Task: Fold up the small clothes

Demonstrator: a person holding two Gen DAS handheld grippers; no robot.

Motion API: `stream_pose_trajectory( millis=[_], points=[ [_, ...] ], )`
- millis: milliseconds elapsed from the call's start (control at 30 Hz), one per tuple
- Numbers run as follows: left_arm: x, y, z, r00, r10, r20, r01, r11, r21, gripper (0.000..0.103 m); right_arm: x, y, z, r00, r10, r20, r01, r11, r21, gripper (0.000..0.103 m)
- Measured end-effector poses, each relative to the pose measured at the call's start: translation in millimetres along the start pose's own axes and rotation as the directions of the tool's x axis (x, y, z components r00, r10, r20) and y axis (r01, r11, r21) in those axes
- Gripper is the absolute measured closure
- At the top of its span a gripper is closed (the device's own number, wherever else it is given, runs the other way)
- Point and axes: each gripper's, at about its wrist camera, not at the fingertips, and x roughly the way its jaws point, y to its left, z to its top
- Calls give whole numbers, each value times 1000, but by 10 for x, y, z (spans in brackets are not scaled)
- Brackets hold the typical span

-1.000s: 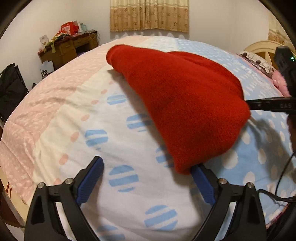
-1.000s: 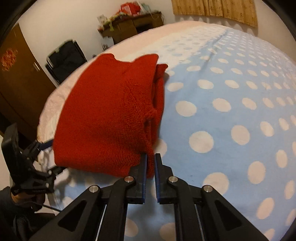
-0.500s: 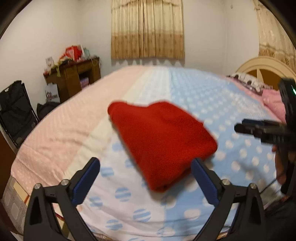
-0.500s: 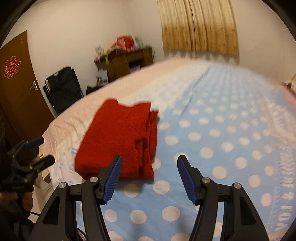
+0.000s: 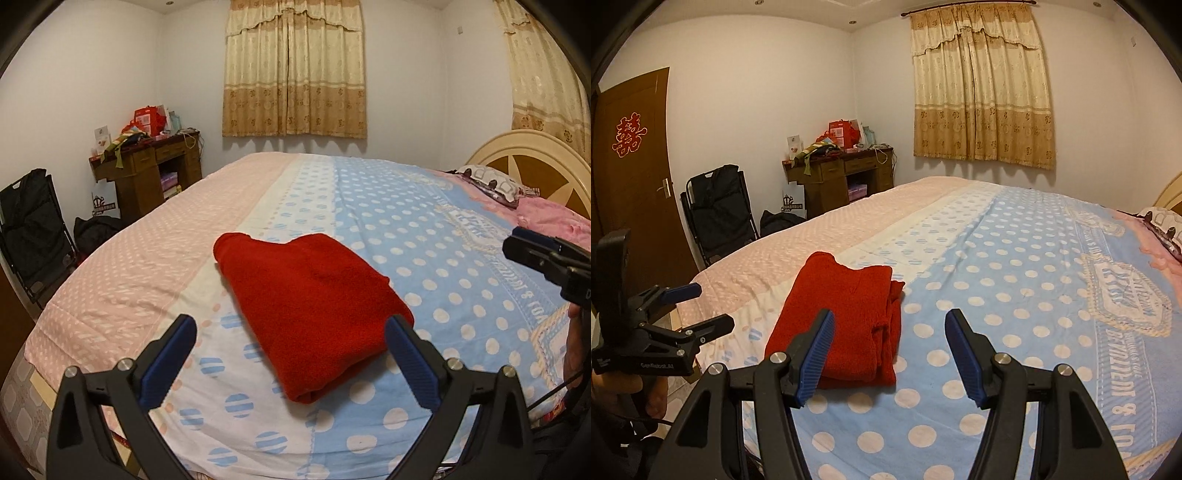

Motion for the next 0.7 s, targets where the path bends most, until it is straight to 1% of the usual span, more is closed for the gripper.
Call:
stream_pose_trajectory(
  millis=[700],
  points=[
    [21, -28, -27, 1000, 0, -3, 0, 1000, 9, 0, -1, 9, -88, 1000, -3, -16, 3, 1000, 0, 40]
  ],
)
